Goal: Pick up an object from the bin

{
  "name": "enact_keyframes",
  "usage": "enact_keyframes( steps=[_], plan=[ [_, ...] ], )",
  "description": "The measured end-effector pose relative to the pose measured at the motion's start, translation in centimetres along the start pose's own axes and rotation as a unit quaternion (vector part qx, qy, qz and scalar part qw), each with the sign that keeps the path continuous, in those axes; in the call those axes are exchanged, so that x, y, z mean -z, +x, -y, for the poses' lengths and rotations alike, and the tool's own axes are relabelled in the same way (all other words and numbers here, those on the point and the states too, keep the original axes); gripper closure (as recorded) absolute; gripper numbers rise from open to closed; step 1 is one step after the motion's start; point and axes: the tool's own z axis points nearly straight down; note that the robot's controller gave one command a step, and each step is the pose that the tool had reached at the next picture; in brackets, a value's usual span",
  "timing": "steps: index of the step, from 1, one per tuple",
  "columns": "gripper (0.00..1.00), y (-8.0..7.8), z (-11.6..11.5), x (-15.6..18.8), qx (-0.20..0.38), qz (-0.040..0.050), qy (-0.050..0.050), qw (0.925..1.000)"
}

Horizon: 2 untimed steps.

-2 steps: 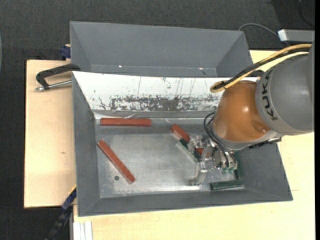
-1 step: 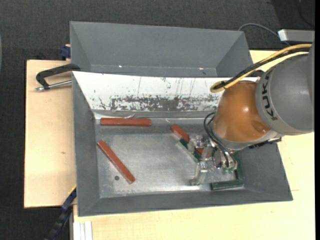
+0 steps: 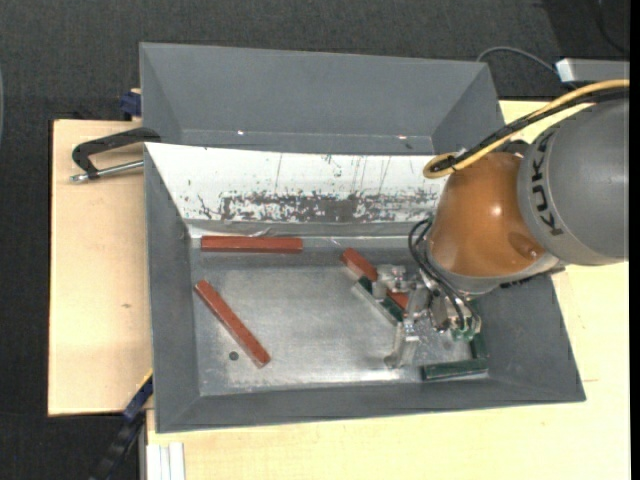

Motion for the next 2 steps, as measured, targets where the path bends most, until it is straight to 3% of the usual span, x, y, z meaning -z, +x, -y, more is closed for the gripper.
enact_keyframes(
  steps=[1,2],
  plan=[
    [0.00,-3.2,5.2,3.3,0.161,0.0034,0.000,0.9869],
    [0.00,-2.5,8.0,-0.2,0.221,0.0024,0.001,0.9753]
  ],
)
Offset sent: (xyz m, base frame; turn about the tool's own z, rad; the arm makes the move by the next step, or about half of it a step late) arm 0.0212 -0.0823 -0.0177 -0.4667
